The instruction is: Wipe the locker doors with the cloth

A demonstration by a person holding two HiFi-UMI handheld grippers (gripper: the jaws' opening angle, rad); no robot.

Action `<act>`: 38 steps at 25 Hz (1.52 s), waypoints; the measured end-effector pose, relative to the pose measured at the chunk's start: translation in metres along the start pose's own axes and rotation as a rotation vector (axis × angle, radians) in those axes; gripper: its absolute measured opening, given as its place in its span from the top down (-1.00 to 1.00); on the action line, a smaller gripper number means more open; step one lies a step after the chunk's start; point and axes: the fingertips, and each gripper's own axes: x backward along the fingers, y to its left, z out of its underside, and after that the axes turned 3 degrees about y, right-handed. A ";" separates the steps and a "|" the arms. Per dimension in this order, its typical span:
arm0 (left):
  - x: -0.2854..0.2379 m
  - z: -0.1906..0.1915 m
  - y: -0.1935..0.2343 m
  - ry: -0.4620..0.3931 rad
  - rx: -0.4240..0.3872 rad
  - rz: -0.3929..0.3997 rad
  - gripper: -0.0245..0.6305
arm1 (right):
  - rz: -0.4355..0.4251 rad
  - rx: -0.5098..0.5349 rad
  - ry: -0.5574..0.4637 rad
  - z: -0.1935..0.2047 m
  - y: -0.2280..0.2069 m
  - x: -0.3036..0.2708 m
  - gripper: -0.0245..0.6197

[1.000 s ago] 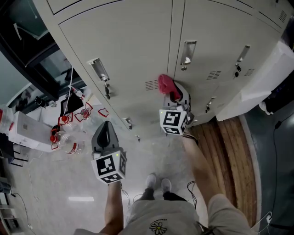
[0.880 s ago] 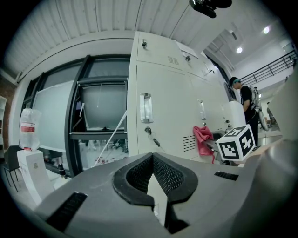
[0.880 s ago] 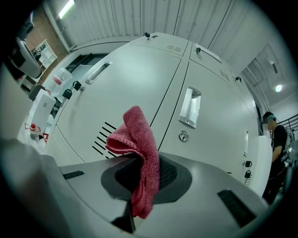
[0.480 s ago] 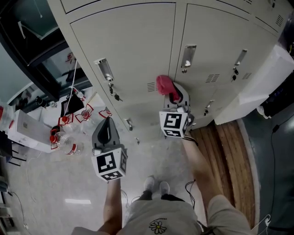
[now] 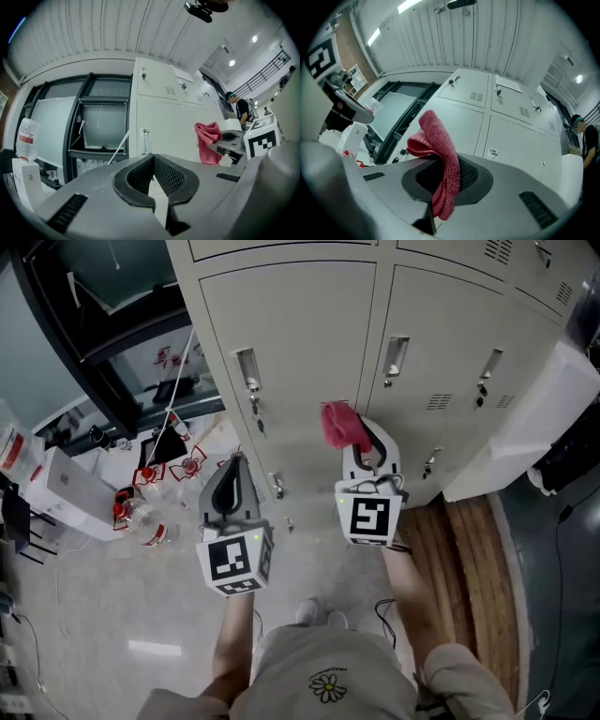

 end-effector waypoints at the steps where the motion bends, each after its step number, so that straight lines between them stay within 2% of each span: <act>1: 0.006 -0.003 -0.001 -0.011 -0.004 0.003 0.87 | -0.003 -0.011 -0.015 -0.006 0.003 0.011 0.84; 4: 0.027 -0.007 -0.007 -0.034 -0.013 0.016 0.87 | 0.000 -0.114 -0.041 -0.020 0.012 0.043 0.84; 6: 0.040 -0.007 -0.013 -0.037 -0.019 0.023 0.87 | 0.007 -0.181 -0.022 -0.022 0.016 0.063 0.84; 10: 0.052 -0.016 -0.026 -0.084 0.018 0.030 0.87 | 0.018 -0.222 0.022 -0.018 0.013 0.091 0.84; 13: 0.058 -0.012 -0.034 -0.098 0.011 0.039 0.87 | 0.025 -0.272 0.047 -0.009 0.017 0.109 0.84; 26: 0.055 0.001 -0.041 -0.076 0.006 0.042 0.87 | -0.021 -0.265 0.092 0.004 0.031 0.122 0.84; 38: 0.060 0.011 -0.027 -0.048 0.005 0.024 0.87 | -0.031 -0.262 0.126 0.010 0.037 0.127 0.84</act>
